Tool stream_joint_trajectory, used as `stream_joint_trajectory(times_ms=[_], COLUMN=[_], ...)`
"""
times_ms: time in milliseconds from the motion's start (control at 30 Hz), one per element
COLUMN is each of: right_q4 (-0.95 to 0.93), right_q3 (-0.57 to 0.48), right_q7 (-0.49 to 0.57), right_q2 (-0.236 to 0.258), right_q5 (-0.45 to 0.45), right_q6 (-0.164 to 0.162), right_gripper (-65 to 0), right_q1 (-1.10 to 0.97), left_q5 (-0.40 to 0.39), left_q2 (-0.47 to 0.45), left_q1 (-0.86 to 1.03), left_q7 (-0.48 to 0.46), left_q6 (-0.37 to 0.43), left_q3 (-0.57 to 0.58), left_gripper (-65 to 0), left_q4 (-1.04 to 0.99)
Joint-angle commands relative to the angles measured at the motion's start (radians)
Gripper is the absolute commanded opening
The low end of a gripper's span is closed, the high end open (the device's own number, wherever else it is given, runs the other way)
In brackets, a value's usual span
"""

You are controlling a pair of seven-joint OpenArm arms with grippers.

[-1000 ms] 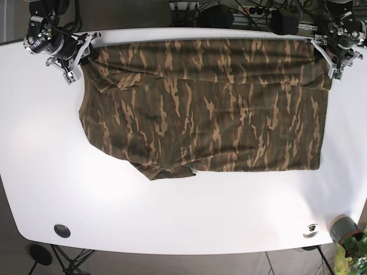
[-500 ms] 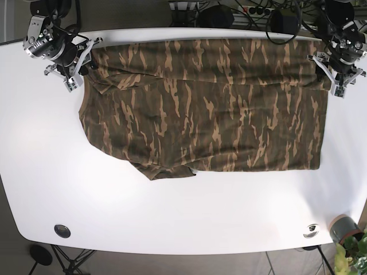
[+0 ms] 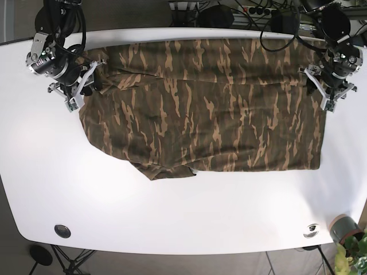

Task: Fold the T-shirt properly
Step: 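Release the right gripper and move it along the shirt's side toward the hem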

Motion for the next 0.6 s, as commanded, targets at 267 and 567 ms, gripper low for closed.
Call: stream_joint_trajectory(times_ms=[267, 567], right_q4=[-0.092, -0.168], right_q3=[-0.055, -0.057], right_q7=[0.017, 0.017], right_q2=[0.004, 0.006], right_q5=[0.011, 0.010], right_q6=[0.002, 0.002], right_gripper=[-46.9, -46.9], right_q1=[0.078, 0.252], left_q5=[-0.005, -0.002], left_q2=[-0.014, -0.014], left_q1=[0.025, -0.042], left_q7=[-0.011, -0.011], left_q6=[0.002, 0.002], left_q3=[0.006, 0.004], left_gripper=[-35.7, -35.7], left_q4=[0.014, 0.016])
